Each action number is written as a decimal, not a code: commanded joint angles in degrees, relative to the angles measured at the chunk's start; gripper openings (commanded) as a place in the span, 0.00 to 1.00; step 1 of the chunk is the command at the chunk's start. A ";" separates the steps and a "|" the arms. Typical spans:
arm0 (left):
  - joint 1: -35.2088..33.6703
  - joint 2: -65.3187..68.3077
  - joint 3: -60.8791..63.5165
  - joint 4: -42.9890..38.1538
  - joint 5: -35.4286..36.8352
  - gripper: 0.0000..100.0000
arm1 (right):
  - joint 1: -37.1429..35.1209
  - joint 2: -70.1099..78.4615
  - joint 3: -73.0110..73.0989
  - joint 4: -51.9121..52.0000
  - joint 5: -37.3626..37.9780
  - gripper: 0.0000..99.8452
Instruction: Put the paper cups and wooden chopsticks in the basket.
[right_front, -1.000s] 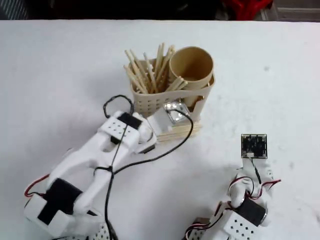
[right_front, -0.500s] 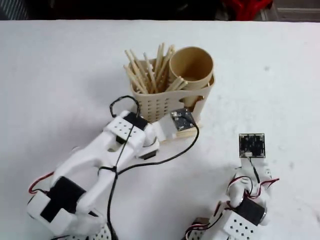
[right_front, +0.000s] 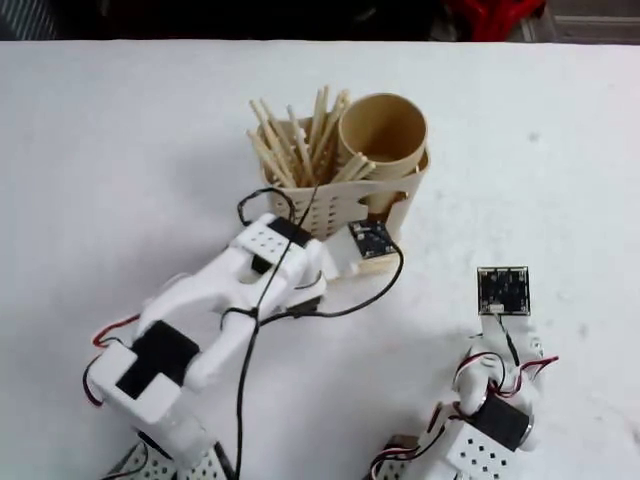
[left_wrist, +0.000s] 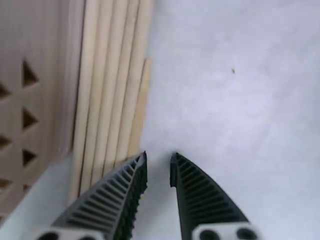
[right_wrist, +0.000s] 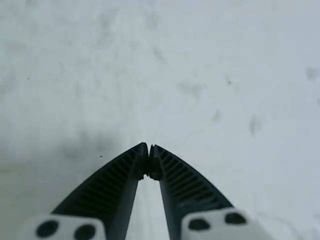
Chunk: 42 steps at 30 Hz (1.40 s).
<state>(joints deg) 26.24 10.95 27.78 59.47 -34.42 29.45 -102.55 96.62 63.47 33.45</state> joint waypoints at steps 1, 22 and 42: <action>0.13 0.92 -2.90 0.53 -0.62 0.10 | -0.66 -0.84 0.26 0.40 -0.18 0.02; 5.41 0.75 -2.90 7.12 -6.33 0.02 | -0.57 -0.75 0.26 0.40 -0.18 0.02; -2.77 -10.07 2.81 -1.41 -6.24 0.10 | -0.40 -0.66 0.26 0.40 -0.18 0.02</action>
<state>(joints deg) 24.13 -4.00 34.64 58.42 -40.48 29.45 -102.55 96.62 63.47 33.45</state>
